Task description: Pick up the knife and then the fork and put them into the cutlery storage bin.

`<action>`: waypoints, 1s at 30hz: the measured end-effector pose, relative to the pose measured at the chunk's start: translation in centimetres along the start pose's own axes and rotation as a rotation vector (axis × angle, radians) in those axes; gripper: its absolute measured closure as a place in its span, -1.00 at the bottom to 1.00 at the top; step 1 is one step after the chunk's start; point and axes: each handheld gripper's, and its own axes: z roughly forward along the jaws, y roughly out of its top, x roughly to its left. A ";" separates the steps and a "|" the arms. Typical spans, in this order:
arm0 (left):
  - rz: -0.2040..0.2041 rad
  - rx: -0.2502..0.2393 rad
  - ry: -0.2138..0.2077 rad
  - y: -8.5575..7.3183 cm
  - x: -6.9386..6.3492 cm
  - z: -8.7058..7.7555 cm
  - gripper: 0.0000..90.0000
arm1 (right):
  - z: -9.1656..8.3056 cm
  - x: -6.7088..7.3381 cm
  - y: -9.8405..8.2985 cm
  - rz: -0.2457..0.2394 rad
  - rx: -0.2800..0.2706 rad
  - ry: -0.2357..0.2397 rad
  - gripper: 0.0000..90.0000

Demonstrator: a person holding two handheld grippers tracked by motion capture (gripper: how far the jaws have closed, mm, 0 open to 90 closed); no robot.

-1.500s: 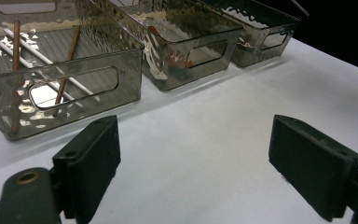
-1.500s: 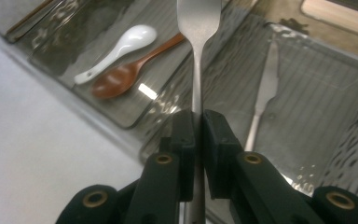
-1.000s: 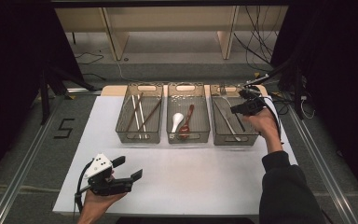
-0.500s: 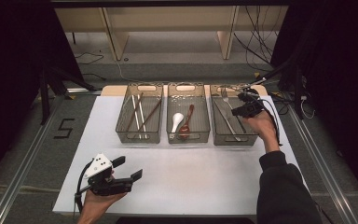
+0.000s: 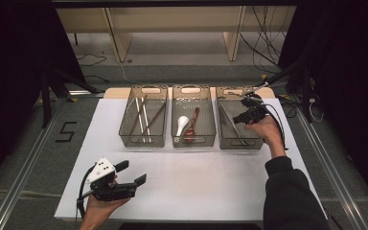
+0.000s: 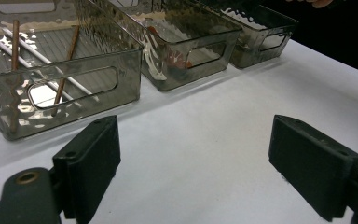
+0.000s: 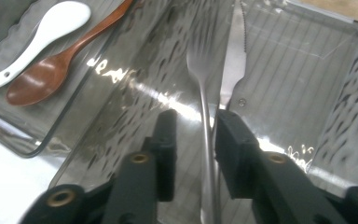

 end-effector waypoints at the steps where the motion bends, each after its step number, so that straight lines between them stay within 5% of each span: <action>1: 0.000 0.000 0.000 0.0 0.0 0.0 -0.64 | -0.1 0.0 0.0 -0.002 -0.008 0.004 0.47; 14: 0.001 0.001 0.003 0.0 0.0 0.1 -0.64 | -2.8 1.4 -1.8 -0.009 -0.138 0.078 -0.02; 18: -0.001 0.002 0.002 0.0 0.0 0.1 -0.64 | -3.5 2.2 -3.0 -0.001 -0.181 0.132 -0.08; 30: -0.016 0.003 0.000 0.1 0.0 0.2 -0.64 | -5.3 5.2 -7.2 -0.026 -0.302 0.179 -0.25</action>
